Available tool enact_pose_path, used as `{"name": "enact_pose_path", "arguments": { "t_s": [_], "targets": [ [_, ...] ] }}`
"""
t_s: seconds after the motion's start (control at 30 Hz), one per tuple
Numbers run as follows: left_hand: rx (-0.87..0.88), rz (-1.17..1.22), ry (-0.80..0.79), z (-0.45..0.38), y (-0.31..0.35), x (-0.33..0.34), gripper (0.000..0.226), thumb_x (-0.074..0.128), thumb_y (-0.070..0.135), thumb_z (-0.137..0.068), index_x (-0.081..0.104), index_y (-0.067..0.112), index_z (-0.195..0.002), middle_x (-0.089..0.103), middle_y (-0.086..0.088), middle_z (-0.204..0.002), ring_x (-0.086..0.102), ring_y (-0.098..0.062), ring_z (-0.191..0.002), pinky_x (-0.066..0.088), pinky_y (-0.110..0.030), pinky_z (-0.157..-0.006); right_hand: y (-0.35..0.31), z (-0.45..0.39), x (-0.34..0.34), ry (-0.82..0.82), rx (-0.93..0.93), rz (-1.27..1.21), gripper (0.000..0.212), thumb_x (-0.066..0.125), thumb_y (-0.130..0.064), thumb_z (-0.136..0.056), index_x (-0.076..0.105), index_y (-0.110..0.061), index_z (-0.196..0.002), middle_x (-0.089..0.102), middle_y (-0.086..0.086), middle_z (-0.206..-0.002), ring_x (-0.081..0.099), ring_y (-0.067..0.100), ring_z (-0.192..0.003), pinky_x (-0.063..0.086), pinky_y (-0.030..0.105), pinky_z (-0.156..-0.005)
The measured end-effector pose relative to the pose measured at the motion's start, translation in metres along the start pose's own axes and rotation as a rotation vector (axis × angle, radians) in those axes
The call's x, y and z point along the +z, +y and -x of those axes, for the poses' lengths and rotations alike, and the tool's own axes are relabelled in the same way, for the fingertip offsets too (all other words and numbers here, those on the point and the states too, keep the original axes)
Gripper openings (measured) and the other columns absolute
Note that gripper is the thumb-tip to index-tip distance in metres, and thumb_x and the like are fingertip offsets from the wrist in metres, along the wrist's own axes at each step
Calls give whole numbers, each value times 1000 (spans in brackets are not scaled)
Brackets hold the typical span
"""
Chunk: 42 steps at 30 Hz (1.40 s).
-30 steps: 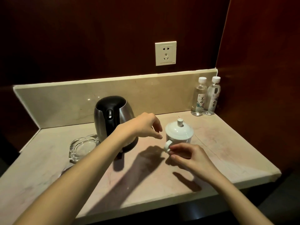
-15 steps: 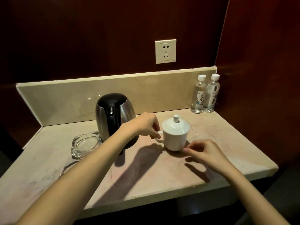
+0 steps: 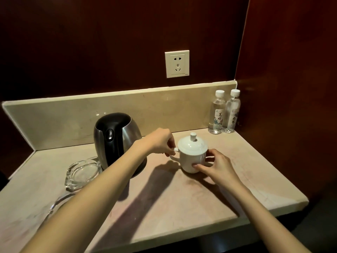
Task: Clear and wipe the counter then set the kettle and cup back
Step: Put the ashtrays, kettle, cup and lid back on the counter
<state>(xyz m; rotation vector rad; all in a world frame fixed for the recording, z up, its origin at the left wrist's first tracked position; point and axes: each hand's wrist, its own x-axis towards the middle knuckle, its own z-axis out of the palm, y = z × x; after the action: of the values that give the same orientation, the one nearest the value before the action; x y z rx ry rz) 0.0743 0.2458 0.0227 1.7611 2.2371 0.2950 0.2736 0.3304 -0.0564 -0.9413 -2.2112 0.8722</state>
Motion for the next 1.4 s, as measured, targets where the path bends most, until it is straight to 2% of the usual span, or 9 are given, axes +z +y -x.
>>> {"name": "enact_pose_path", "arguments": {
  "t_s": [0.2,0.33,0.6,0.7,0.83,0.9,1.03,1.27,1.4],
  "targets": [
    [-48,9,76,-30,1,3,1,70,9,-80,71,9,-80,72,-6,-70,59,-3,-52,36,-9,-43,15,-36,-5,-34,-34,-47,47,81,-29,-73,61,-13,-113,66,0,-112,58,8,-91,41,16,-72],
    [-64,10,122,-54,1,5,4,71,11,-80,72,8,-77,73,-7,-72,59,-6,-53,42,-18,-52,27,-60,-9,-47,-52,-59,47,79,-26,-76,62,-11,-117,64,0,-111,57,6,-90,40,4,-64],
    [-89,15,152,-94,3,1,6,71,13,-81,73,7,-83,74,-7,-75,61,-9,-59,46,-22,-58,53,-104,-15,-37,-45,-39,45,80,-33,-73,67,-12,-111,63,4,-109,62,15,-97,47,25,-80],
    [-105,29,170,-106,2,1,9,70,13,-82,75,7,-87,74,-7,-76,68,-16,-69,49,-24,-61,59,-118,-14,-22,-36,-21,52,79,-39,-72,67,-11,-113,62,4,-108,60,20,-101,50,34,-85],
    [-129,59,220,-123,3,5,10,69,14,-83,75,8,-87,74,-7,-77,70,-19,-76,54,-30,-72,67,-134,-15,-5,-8,-21,63,78,-44,-72,64,-8,-121,63,4,-115,60,20,-106,50,38,-90],
    [-145,67,241,-129,4,6,11,69,17,-83,75,8,-86,74,-7,-76,69,-20,-76,53,-30,-71,69,-139,-17,7,1,-23,60,78,-47,-70,67,-9,-116,67,3,-111,62,19,-102,52,39,-88],
    [-183,92,271,-138,7,9,12,70,18,-82,74,6,-83,73,-9,-74,69,-21,-74,45,-25,-63,66,-146,-23,31,-19,13,34,79,-35,-75,74,-7,-94,74,4,-88,64,17,-79,50,35,-73],
    [-227,109,298,-146,10,11,13,69,15,-81,72,3,-80,73,-13,-77,68,-25,-74,37,-24,-59,66,-156,-26,46,-21,64,31,79,-37,-74,76,-9,-87,74,7,-76,67,22,-79,52,38,-72],
    [-241,111,322,-147,9,12,12,68,15,-81,72,4,-78,72,-12,-76,66,-27,-76,36,-25,-60,65,-161,-24,24,-21,48,31,78,-36,-75,76,-8,-90,74,6,-78,68,19,-79,54,39,-73]
  ]
}}
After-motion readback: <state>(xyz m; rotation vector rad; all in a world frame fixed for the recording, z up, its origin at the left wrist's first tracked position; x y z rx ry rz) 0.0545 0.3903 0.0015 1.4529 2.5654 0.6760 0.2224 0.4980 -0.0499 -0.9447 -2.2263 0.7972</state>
